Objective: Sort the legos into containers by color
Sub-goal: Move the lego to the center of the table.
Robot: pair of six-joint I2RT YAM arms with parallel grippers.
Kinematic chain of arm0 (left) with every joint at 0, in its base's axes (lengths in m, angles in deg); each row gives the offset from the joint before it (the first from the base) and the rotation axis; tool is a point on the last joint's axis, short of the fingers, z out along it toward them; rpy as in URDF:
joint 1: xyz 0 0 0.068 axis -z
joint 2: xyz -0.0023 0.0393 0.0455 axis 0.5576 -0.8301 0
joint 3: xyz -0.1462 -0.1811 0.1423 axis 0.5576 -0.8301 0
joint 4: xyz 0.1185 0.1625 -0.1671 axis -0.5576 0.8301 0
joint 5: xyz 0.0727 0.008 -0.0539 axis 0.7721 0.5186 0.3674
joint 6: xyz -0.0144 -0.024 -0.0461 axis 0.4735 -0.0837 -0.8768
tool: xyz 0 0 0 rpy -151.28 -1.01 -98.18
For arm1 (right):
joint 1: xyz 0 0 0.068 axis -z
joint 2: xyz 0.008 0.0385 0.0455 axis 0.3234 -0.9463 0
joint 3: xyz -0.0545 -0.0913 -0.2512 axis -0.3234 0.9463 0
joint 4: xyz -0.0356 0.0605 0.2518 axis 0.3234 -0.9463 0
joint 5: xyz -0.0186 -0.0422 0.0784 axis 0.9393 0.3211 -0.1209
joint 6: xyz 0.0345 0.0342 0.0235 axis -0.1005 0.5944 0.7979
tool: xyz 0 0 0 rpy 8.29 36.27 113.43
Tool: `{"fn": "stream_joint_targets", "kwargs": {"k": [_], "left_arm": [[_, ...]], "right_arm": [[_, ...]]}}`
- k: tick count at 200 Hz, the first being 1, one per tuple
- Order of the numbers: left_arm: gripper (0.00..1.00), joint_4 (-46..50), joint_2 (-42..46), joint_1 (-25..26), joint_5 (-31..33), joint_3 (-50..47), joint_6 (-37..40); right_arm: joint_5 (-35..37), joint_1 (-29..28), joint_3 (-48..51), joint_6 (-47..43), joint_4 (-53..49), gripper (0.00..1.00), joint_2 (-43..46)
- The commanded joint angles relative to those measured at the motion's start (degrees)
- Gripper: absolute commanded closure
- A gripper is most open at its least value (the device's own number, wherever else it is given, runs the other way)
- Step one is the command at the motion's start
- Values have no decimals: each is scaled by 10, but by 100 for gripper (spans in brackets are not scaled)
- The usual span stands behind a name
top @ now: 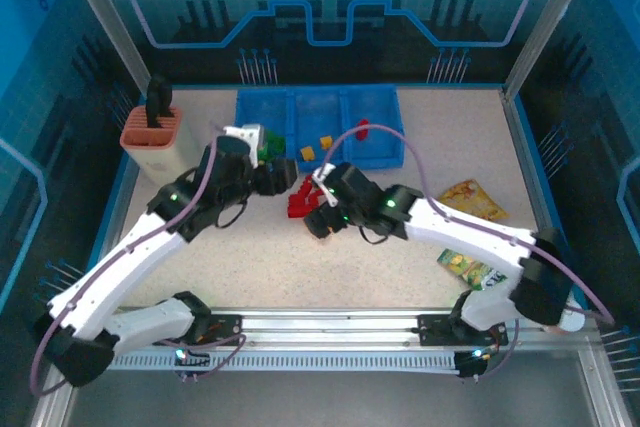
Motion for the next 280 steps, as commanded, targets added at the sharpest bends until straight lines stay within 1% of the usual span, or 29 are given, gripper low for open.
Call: {"fn": "stream_joint_targets", "kwargs": {"k": [1, 21, 41, 75, 89, 106, 133, 189, 241, 280], "left_arm": [[23, 36, 79, 8, 15, -52, -38], [23, 73, 152, 11, 15, -95, -63], [23, 114, 207, 12, 18, -126, -82], [23, 171, 275, 13, 8, -139, -104], [23, 185, 294, 13, 5, -137, -107], [23, 199, 309, 13, 8, -137, -107], [23, 209, 316, 13, 7, -138, -108], [23, 202, 321, 13, 3, -145, -111], [24, 197, 327, 13, -2, -152, -115], [24, 189, 327, 13, -4, -153, -116]], "right_arm": [[-52, 9, -69, -82, -61, 11, -86], [-64, 10, -141, -103, -97, 12, -170], [-69, 8, -195, -112, -118, 13, -232], [-54, 15, -259, -123, -142, 14, -304], [-44, 18, -277, -124, -151, 14, -329], [-49, 22, -290, -125, -155, 14, -349], [-51, 23, -302, -125, -162, 15, -368], [-46, 17, -295, -116, -151, 17, -392], [-62, -2, -250, -112, -125, 20, -377], [-52, -8, -234, -120, -112, 22, -353]]}}
